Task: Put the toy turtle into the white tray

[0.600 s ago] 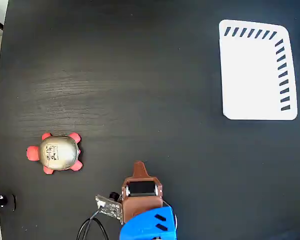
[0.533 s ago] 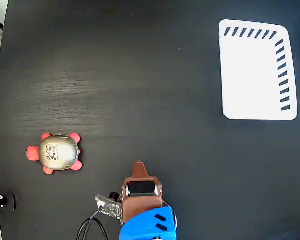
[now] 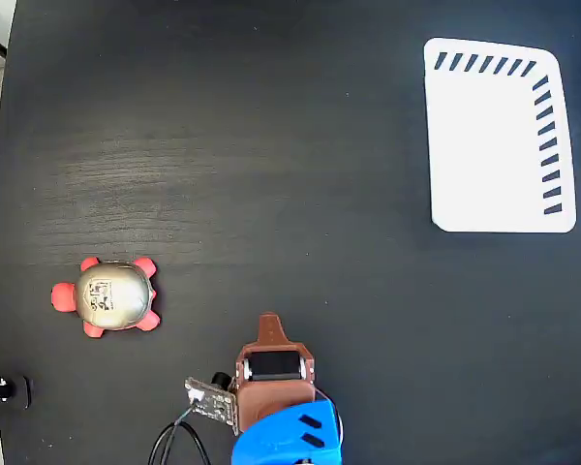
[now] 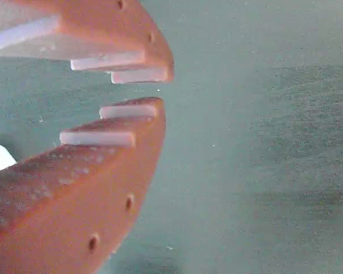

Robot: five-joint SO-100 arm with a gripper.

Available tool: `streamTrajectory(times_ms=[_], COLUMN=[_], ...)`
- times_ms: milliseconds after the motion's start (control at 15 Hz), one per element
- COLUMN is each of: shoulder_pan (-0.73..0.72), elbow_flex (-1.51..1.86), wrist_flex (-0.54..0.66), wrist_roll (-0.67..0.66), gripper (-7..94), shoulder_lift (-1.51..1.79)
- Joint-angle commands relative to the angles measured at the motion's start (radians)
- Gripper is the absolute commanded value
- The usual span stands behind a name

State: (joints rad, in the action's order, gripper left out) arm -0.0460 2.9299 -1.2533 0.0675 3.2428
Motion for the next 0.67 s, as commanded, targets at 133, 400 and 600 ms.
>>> streamTrajectory(times_ms=[133, 400, 600], shoulder_pan=[-0.011, -0.017, -0.023], elbow_flex=[-0.009, -0.009, -0.009], wrist_flex=[-0.018, -0.018, -0.015], wrist_roll=[0.008, 0.005, -0.002], gripper=[0, 0, 0], shoulder_lift=[0.009, 0.009, 0.006])
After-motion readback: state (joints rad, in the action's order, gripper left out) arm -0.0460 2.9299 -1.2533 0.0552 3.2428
